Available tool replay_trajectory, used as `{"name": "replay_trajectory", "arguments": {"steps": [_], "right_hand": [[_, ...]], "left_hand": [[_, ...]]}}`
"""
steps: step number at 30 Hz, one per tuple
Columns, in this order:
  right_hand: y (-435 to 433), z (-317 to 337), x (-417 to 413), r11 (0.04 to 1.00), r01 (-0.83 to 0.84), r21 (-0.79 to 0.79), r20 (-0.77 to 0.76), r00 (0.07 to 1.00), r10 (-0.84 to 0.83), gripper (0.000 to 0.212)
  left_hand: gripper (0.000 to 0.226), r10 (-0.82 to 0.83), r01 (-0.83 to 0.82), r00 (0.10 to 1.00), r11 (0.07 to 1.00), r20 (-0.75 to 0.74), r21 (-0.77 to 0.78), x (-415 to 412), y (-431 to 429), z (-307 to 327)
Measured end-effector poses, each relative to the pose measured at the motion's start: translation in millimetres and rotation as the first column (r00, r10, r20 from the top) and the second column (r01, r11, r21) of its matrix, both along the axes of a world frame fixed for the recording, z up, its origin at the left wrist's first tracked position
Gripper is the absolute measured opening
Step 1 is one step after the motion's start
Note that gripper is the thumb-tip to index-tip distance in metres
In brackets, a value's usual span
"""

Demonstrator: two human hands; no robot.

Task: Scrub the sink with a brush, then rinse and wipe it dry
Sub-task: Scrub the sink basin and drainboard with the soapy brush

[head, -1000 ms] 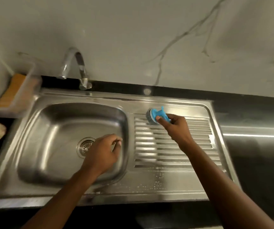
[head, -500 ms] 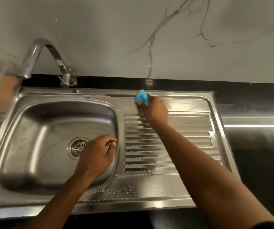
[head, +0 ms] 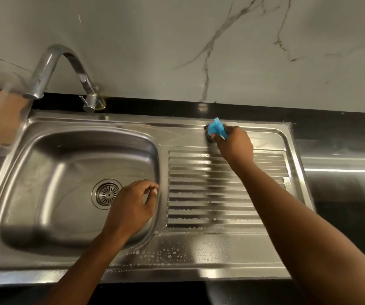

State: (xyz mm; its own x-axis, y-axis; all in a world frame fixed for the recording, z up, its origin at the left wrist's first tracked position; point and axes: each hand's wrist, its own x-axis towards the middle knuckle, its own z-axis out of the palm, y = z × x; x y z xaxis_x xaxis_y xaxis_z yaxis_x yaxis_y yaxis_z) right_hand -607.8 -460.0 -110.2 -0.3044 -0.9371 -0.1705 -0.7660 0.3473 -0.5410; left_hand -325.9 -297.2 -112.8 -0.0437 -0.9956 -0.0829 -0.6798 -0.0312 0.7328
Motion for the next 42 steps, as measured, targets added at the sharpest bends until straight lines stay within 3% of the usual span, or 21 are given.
{"name": "replay_trajectory", "arguments": {"steps": [5, 9, 18, 23, 30, 35, 38, 42], "right_hand": [[3.9, -7.5, 79.4, 0.983, -0.177, -0.037, 0.118, 0.976, 0.180, 0.049], [8.3, -12.4, 113.7, 0.946, -0.322, -0.040, 0.020, 0.946, 0.323, 0.051], [5.3, 6.2, -82.3, 0.997, 0.080, 0.002, -0.001, 0.997, -0.080, 0.047], [4.5, 3.7, -98.6, 0.974, 0.224, -0.016, 0.024, 0.974, -0.224, 0.051], [8.6, -1.7, -16.6, 0.998, 0.058, -0.016, 0.096, 0.994, -0.056, 0.044], [28.7, -8.7, -17.2, 0.993, -0.116, -0.001, 0.039, 0.993, 0.116, 0.055], [42.7, -8.9, -69.8, 0.996, -0.088, -0.012, -0.008, 0.996, 0.088, 0.051], [42.0, -2.0, -149.8, 0.996, 0.091, -0.009, -0.021, 0.996, -0.091, 0.048]], "left_hand": [[0.016, 0.016, -0.016, 1.000, 1.000, -0.001, 0.011, 1.2, 4.3, -0.4], [0.016, 0.038, -0.038, 0.999, 0.999, 0.008, -0.003, -0.7, 3.9, -0.8], [0.014, -0.013, 0.013, 1.000, 1.000, 0.006, -0.022, -21.7, 0.2, -0.9], [0.015, -0.008, 0.009, 1.000, 0.999, 0.003, -0.036, -23.5, -1.3, -0.7], [0.017, -0.023, 0.024, 1.000, 0.999, 0.004, -0.029, -37.9, -5.1, -3.7], [0.017, -0.044, 0.043, 0.999, 0.998, -0.007, -0.034, -60.1, -10.1, -2.7], [0.018, -0.065, 0.064, 0.998, 0.997, -0.016, -0.036, -69.7, -12.0, -4.1], [0.016, -0.075, 0.075, 0.997, 0.997, -0.017, -0.027, -76.3, -11.5, -4.3]]}}
